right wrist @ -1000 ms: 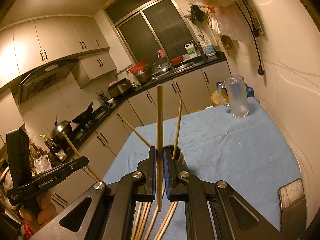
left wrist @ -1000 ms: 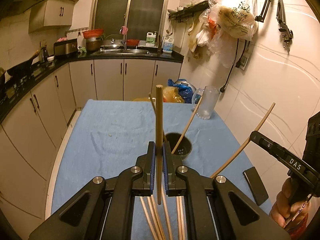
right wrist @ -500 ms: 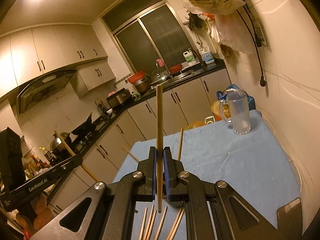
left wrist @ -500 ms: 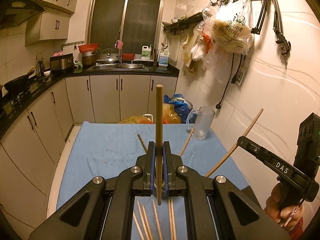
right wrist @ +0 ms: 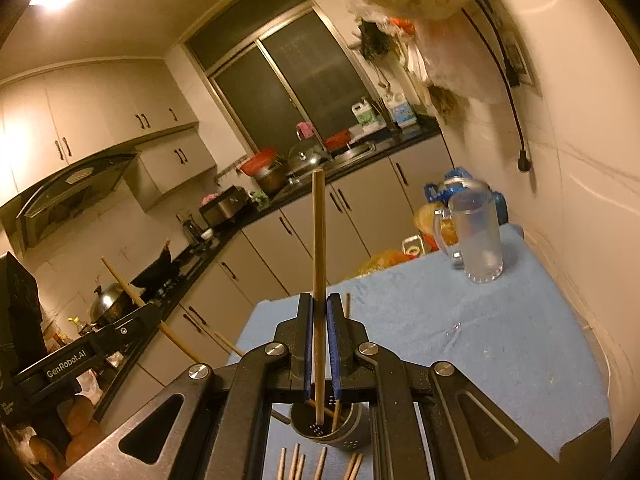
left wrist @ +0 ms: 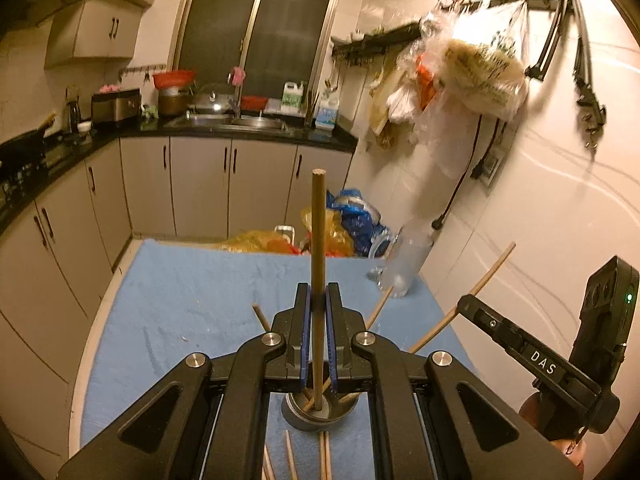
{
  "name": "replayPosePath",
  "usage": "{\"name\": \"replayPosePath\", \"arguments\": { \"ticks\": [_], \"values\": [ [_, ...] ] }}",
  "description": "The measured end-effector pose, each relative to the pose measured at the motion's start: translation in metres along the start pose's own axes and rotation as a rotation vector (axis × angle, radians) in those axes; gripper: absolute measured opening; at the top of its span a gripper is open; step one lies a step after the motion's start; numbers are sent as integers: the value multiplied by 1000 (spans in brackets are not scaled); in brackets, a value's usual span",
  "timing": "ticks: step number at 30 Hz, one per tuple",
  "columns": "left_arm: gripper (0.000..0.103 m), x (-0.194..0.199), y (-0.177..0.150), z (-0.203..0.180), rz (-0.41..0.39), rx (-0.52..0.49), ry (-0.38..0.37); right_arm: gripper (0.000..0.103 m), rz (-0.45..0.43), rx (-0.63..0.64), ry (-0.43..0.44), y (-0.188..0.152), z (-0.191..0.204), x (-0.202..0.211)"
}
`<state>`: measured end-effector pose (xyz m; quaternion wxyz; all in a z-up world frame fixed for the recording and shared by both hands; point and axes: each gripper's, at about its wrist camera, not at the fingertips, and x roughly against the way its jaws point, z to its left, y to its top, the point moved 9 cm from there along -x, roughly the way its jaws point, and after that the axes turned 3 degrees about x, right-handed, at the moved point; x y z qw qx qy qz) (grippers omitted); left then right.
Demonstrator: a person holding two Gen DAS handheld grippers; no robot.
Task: Organize utensils
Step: 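Raise the left tool's chopstick upright over the cup while the right tool carries its own, then open the left tool to drop its chopstick into the cup while the right tool releases its own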
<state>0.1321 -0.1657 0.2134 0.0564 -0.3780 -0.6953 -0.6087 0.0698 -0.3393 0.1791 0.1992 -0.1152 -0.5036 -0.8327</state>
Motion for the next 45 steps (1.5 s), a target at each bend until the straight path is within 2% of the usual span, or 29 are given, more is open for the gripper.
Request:
{"name": "replayPosePath", "arguments": {
  "ticks": [7, 18, 31, 45],
  "values": [
    [7, -38, -28, 11, 93, 20, 2, 8, 100, -9, -22, -25, -15, -36],
    [7, -61, -47, 25, 139, 33, 13, 8, 198, -22, -25, -59, -19, -71],
    [7, -60, -51, 32, 140, 32, 18, 10, 207, -7, -41, -61, -14, -81],
    [7, -33, -55, 29, 114, 22, 23, 10, 170, 47, -67, -61, 0, -55]
  ]
}}
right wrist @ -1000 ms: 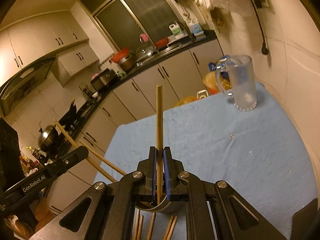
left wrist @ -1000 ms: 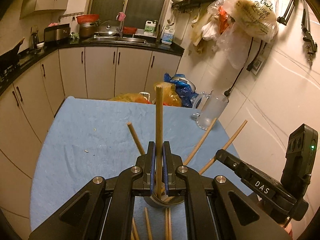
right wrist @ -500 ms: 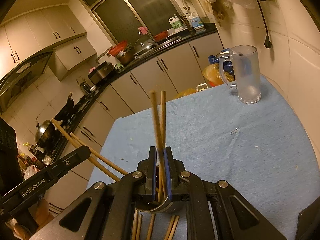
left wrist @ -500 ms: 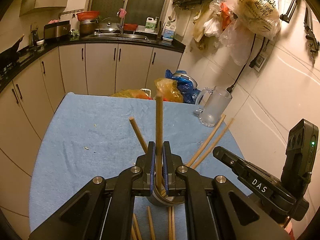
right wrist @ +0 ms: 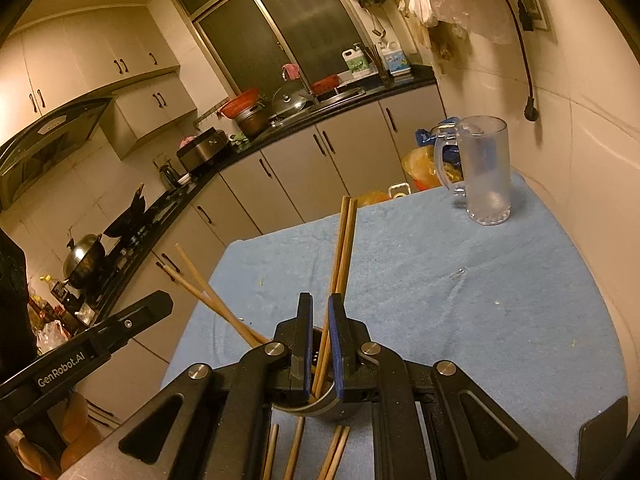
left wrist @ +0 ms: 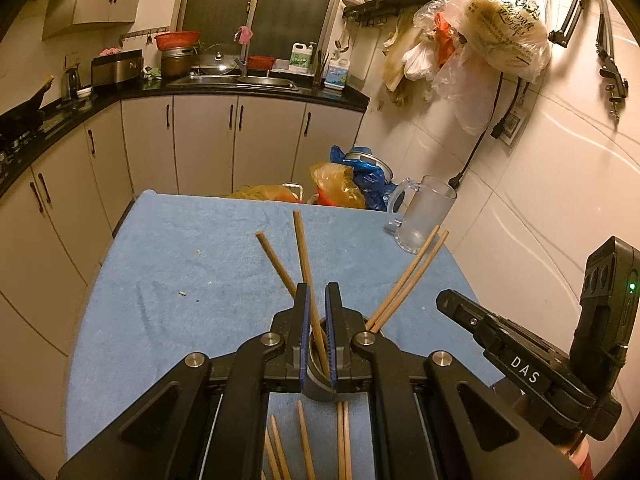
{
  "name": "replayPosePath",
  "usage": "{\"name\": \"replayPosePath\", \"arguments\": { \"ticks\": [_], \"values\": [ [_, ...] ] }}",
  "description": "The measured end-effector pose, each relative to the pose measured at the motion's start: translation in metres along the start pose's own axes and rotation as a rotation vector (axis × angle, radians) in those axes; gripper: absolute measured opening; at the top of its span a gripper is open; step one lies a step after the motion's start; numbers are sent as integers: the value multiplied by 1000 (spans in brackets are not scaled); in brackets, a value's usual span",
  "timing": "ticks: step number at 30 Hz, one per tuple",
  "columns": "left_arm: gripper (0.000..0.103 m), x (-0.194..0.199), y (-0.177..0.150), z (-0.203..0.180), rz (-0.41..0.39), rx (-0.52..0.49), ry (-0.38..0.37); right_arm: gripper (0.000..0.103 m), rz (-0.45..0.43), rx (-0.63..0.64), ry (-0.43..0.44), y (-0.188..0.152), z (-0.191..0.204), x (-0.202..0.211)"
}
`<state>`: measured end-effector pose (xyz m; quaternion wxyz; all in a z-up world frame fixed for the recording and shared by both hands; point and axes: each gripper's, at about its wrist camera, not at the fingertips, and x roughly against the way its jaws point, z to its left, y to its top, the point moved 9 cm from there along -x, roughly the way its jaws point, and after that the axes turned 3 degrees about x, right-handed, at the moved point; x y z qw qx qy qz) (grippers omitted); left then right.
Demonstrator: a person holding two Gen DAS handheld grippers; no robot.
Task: Organize utensils
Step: 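Open the left tool to drop its chopstick into the cup while the right tool releases its own, then move both tools back down toward the remaining chopsticks on the towel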
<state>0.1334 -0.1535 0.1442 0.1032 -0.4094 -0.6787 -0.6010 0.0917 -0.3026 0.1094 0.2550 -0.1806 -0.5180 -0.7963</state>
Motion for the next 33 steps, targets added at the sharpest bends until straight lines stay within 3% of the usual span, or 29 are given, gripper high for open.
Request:
{"name": "replayPosePath", "arguments": {
  "ticks": [17, 20, 26, 33],
  "values": [
    [10, 35, -47, 14, -3, 14, 29, 14, 15, 13, -16, -37, 3, 29],
    [21, 36, -62, 21, 4, 27, 34, 15, 29, 14, -15, -48, 3, 31],
    [22, 22, -113, 44, 59, 35, 87, 21, 44, 35, -38, -73, 4, 35],
    [22, 5, -159, 74, 136, 62, 137, 23, 74, 147, -153, -113, 5, 28]
  ]
}}
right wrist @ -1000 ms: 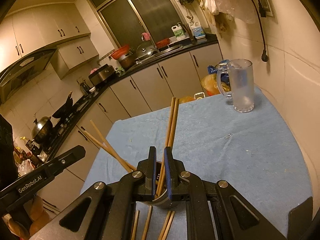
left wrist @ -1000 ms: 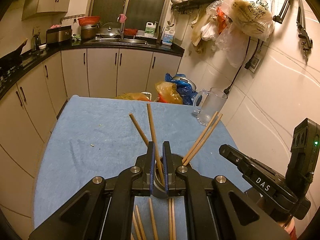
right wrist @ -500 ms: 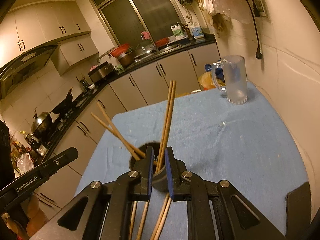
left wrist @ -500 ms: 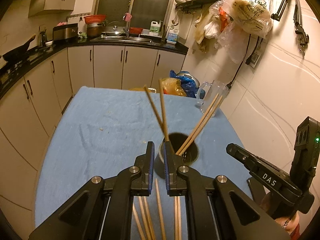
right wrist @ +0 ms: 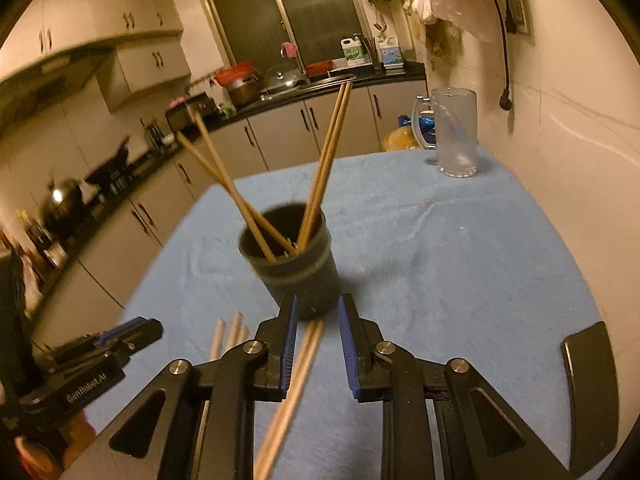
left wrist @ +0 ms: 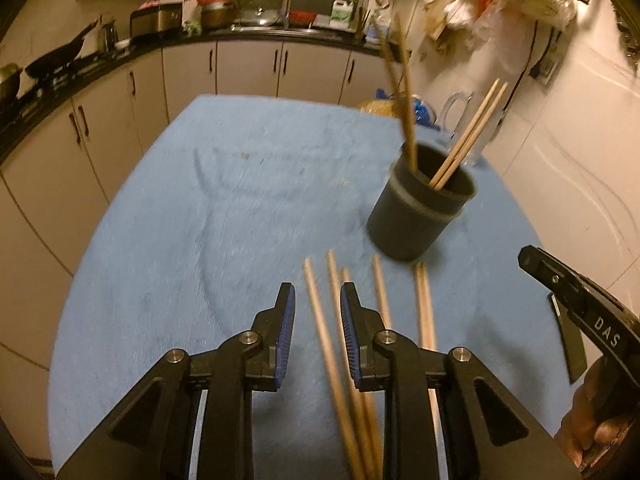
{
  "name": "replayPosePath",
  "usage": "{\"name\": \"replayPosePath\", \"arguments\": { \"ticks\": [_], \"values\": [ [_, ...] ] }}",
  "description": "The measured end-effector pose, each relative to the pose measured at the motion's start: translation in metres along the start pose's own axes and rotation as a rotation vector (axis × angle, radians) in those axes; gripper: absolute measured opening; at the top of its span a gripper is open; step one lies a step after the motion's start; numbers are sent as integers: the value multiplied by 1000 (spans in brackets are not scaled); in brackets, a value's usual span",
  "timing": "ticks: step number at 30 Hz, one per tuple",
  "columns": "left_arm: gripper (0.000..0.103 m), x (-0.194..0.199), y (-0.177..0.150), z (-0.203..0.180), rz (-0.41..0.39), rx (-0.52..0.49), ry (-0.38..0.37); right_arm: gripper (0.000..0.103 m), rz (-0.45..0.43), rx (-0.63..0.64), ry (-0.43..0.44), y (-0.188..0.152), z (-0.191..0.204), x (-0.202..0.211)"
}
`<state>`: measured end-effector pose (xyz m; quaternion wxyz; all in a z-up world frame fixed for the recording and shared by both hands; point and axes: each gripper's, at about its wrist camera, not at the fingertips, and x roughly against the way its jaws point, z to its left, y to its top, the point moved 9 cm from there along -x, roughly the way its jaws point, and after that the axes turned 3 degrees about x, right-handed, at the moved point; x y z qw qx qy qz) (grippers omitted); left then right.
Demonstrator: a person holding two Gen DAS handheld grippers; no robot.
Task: Organize utensils
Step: 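Move both tools back down toward the remaining chopsticks on the towel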
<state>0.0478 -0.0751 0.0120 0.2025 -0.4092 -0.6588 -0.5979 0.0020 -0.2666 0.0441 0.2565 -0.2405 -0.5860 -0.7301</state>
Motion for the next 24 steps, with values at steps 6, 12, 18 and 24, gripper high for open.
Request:
{"name": "replayPosePath", "arguments": {
  "ticks": [6, 12, 18, 24],
  "values": [
    [22, -8, -11, 15, 20, 26, 3, 23, 32, 55, -40, -22, 7, -11],
    [22, -9, -17, 21, 29, 35, 3, 23, 49, 100, -50, -32, 17, -17],
    [22, -13, -20, 24, 38, 45, 0, 23, 80, 120, -40, -43, 26, -24],
    [22, -14, -22, 26, 47, 52, -6, 23, 113, 139, -26, -55, 34, -30]
  ]
}}
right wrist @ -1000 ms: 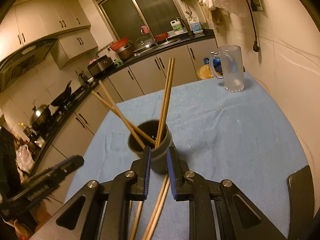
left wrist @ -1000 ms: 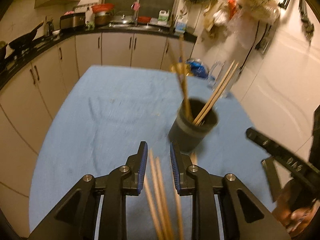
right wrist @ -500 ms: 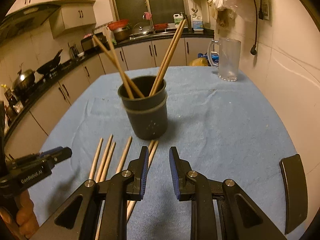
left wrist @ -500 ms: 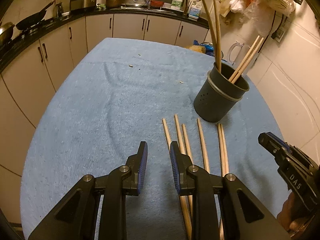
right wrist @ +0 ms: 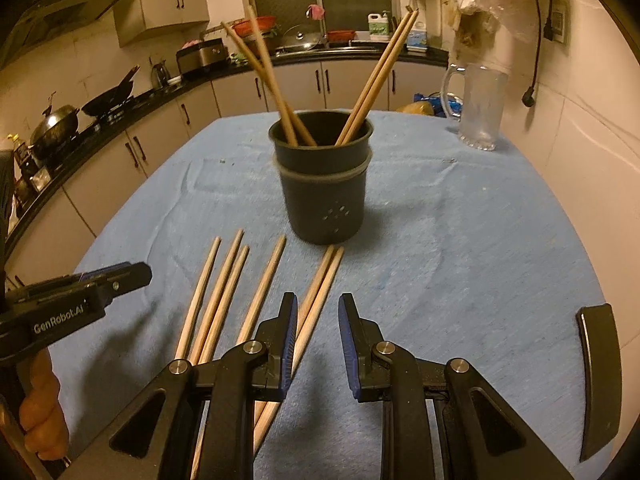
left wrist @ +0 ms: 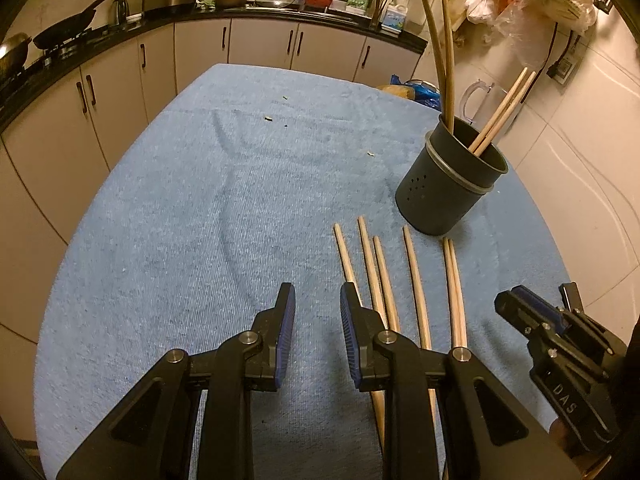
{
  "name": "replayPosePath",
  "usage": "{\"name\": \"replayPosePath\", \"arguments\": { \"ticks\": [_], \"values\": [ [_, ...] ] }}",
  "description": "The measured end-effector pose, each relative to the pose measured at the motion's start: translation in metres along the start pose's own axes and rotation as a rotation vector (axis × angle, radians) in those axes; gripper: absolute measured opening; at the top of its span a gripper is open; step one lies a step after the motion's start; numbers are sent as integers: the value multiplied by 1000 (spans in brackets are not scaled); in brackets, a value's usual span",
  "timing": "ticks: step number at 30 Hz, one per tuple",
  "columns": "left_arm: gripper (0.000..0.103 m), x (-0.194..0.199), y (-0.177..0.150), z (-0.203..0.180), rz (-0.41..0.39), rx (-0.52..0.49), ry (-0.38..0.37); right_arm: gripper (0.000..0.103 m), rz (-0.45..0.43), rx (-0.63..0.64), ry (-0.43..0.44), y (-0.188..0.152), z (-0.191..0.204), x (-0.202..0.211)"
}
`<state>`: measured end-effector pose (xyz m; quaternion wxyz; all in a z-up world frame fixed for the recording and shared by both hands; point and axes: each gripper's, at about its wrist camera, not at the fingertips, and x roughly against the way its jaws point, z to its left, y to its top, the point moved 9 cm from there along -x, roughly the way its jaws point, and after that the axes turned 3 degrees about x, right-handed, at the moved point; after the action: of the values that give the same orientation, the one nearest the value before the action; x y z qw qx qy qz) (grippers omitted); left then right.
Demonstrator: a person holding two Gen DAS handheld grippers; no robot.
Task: Organize utensils
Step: 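Move both tools back down toward the remaining chopsticks on the towel, then close the left tool on a wooden chopstick while the right tool grasps another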
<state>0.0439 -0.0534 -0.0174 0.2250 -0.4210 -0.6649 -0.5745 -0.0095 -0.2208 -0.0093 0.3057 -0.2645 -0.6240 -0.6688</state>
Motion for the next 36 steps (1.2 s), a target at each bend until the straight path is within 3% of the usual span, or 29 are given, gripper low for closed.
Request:
{"name": "replayPosePath", "arguments": {
  "ticks": [11, 18, 28, 36],
  "values": [
    [22, -5, -3, 5, 21, 12, 1, 23, 58, 12, 29, -15, 8, -11],
    [22, -12, -7, 5, 48, 14, -3, 23, 134, -55, 122, -29, 6, -24],
    [22, -19, -11, 2, 79, -1, -8, 23, 178, 9, 93, -35, 6, -28],
    [22, -26, -13, -4, 121, -12, -24, 20, 237, 73, 25, -43, -20, -25]
  ]
}}
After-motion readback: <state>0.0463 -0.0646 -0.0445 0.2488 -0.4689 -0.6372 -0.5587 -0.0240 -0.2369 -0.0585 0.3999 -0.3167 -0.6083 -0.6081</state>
